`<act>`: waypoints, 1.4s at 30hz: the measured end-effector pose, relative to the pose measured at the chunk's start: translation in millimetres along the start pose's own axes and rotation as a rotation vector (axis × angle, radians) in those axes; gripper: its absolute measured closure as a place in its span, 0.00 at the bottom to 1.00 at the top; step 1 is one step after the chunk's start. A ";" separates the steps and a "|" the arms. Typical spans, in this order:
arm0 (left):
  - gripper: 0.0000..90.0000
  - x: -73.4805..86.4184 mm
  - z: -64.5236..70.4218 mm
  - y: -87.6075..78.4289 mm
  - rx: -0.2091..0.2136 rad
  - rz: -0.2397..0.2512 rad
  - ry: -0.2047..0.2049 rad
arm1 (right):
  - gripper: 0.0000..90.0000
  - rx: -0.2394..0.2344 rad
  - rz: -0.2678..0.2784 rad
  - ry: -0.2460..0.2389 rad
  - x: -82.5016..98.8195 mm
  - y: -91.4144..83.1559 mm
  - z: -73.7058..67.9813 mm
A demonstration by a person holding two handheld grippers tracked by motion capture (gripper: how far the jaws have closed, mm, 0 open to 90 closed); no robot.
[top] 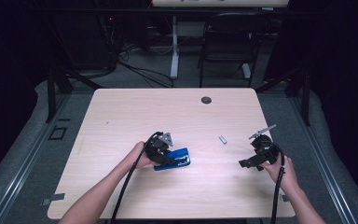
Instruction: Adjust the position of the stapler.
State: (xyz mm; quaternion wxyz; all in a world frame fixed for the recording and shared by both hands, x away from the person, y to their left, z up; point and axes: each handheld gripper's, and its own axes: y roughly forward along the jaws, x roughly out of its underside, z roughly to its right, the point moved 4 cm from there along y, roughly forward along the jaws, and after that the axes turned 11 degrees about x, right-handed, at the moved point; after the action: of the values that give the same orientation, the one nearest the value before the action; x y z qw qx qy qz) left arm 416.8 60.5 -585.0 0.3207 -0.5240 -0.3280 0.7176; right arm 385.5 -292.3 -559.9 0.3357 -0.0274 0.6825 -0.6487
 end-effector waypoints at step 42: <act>0.73 -9.4 23.5 12.9 0.089 -0.037 0.110 | 0.08 -0.003 0.013 0.010 -0.1 2.7 -3.4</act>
State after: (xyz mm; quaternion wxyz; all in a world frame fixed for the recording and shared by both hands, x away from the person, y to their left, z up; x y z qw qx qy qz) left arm 395.0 42.3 -584.7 0.3744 -0.5417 -0.2870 0.6957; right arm 385.0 -288.9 -562.5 0.3367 -0.0201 0.6851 -0.6456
